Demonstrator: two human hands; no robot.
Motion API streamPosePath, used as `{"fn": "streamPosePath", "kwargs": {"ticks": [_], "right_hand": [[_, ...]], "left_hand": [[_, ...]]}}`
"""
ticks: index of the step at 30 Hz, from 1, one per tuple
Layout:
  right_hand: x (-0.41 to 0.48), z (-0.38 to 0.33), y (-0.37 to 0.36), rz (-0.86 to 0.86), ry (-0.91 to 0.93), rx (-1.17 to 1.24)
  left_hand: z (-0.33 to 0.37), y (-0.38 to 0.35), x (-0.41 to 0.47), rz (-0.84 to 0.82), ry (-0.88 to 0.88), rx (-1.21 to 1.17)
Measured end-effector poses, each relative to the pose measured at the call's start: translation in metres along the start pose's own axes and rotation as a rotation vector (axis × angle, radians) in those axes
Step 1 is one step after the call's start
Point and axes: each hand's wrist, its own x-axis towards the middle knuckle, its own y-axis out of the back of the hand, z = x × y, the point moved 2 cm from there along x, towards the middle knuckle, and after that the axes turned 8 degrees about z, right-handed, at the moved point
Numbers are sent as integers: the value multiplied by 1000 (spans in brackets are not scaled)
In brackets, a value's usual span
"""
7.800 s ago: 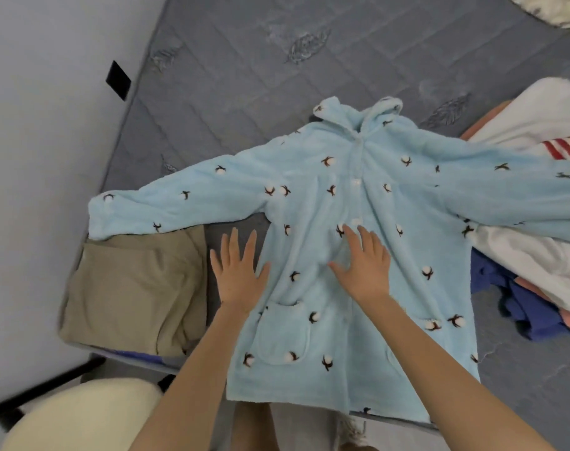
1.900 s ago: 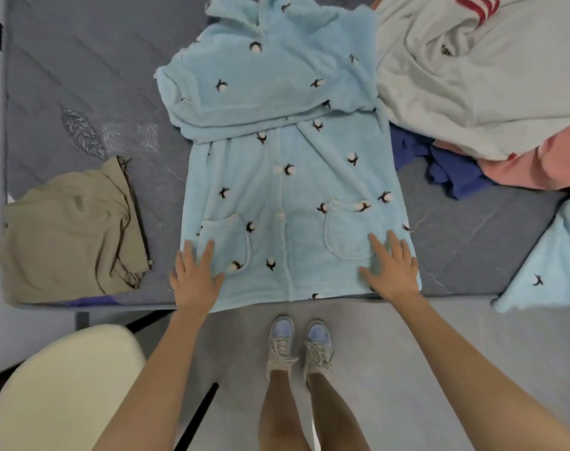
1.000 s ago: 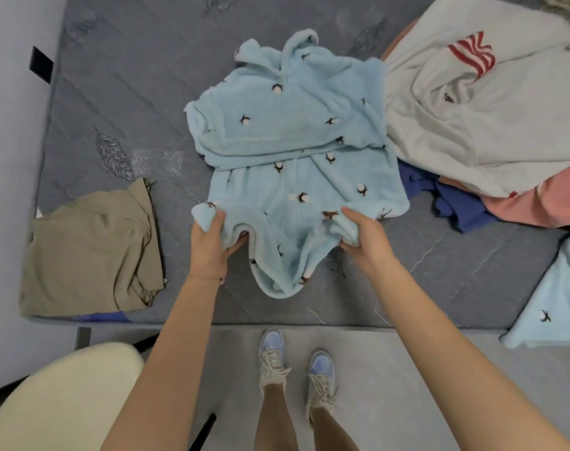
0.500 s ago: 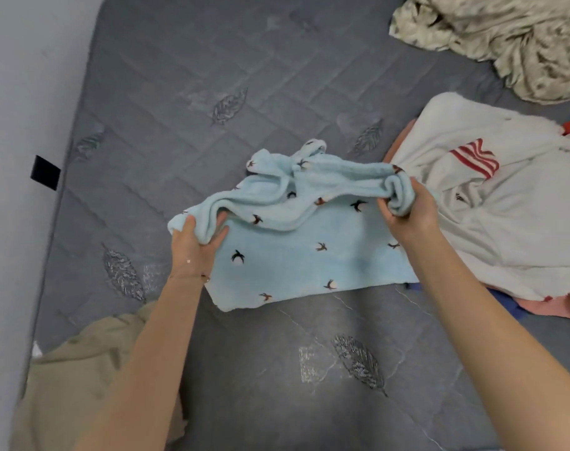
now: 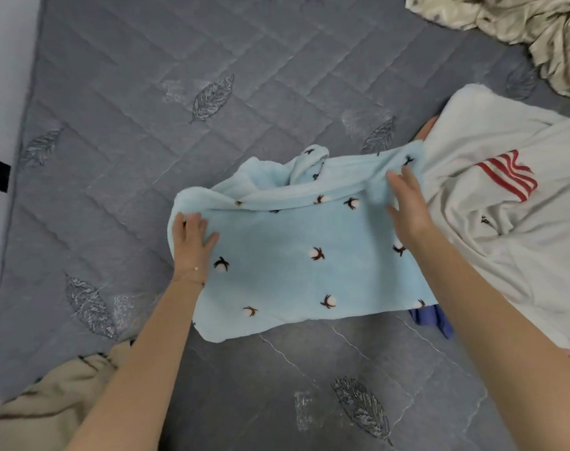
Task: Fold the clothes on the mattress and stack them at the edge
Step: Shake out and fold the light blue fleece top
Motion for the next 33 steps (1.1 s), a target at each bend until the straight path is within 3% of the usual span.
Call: {"fn": "streamPosePath", "kwargs": {"ticks": [3, 6, 10, 16, 19, 22, 24, 26, 28, 30, 33], "right_hand": [[7, 18, 6, 64, 161, -307], [8, 31, 1, -6, 386, -663], [10, 39, -17, -113, 623, -1030], [31, 45, -34, -240, 591, -1323], [35, 42, -19, -103, 590, -1281], [38, 42, 21, 84, 472, -1199], [37, 43, 48, 133, 365, -1121], [34, 46, 66, 129, 248, -842], [33, 49, 75, 137, 110, -574], [33, 53, 77, 89, -31, -510], [34, 57, 75, -46, -47, -559]], "left_hand": [[-8, -9, -7, -90, -344, 380], [-20, -31, -13, -269, -745, 898], [-38, -62, -3, -438, -699, 1362], [-38, -84, 18, -257, -805, 1534], [-35, -99, 25, -170, -808, 1528], [-30, -107, 31, -125, -642, 1489], [-30, -111, 21, -94, -777, 1441], [-40, -119, -3, -189, -1033, 1385], [-65, -126, -30, -406, -1221, 1392], [-90, -128, -44, -565, -1225, 1530], [-110, -128, -32, -566, -1059, 1664]]}}
